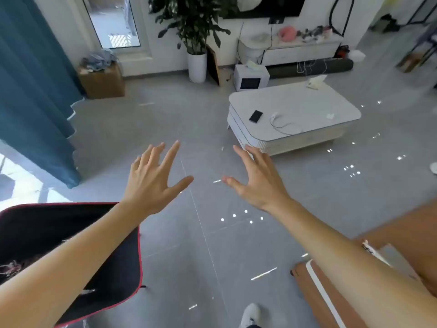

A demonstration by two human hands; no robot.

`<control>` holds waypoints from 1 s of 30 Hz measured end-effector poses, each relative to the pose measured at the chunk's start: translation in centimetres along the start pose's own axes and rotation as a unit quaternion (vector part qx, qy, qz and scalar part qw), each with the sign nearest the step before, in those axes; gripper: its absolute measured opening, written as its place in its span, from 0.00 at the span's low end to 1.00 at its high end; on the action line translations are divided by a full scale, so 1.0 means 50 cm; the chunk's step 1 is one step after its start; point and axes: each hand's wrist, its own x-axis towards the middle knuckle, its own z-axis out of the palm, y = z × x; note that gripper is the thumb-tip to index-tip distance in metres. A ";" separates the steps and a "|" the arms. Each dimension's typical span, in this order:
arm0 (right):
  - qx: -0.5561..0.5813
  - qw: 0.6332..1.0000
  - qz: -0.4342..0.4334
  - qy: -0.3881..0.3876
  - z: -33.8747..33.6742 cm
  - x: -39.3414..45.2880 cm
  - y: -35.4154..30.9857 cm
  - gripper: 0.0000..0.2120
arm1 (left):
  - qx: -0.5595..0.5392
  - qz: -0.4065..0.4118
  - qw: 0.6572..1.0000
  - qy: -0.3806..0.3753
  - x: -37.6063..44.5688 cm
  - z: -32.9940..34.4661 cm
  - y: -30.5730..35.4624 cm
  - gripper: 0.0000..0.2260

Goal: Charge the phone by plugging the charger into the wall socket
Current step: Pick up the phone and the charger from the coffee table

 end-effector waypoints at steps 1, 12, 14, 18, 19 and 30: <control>0.001 1.000 0.010 -0.007 0.005 -0.004 0.027 0.42 | -0.008 0.009 1.000 -0.021 0.017 0.026 0.017 0.40; 0.012 0.994 0.109 -0.028 0.025 0.142 0.369 0.39 | -0.002 0.059 0.994 -0.096 0.344 0.260 0.224 0.39; 0.012 0.992 0.119 -0.029 0.013 0.202 0.425 0.39 | 0.006 0.056 0.993 -0.107 0.426 0.288 0.250 0.39; 0.003 0.991 0.128 -0.040 -0.020 0.322 0.531 0.38 | 0.004 0.043 0.992 -0.117 0.576 0.336 0.301 0.39; 0.001 0.991 0.129 -0.040 -0.028 0.351 0.556 0.38 | 0.002 0.042 0.992 -0.120 0.610 0.347 0.311 0.40; 0.019 0.988 0.148 -0.046 -0.066 0.691 0.778 0.32 | -0.004 0.070 0.990 -0.118 1.039 0.493 0.369 0.34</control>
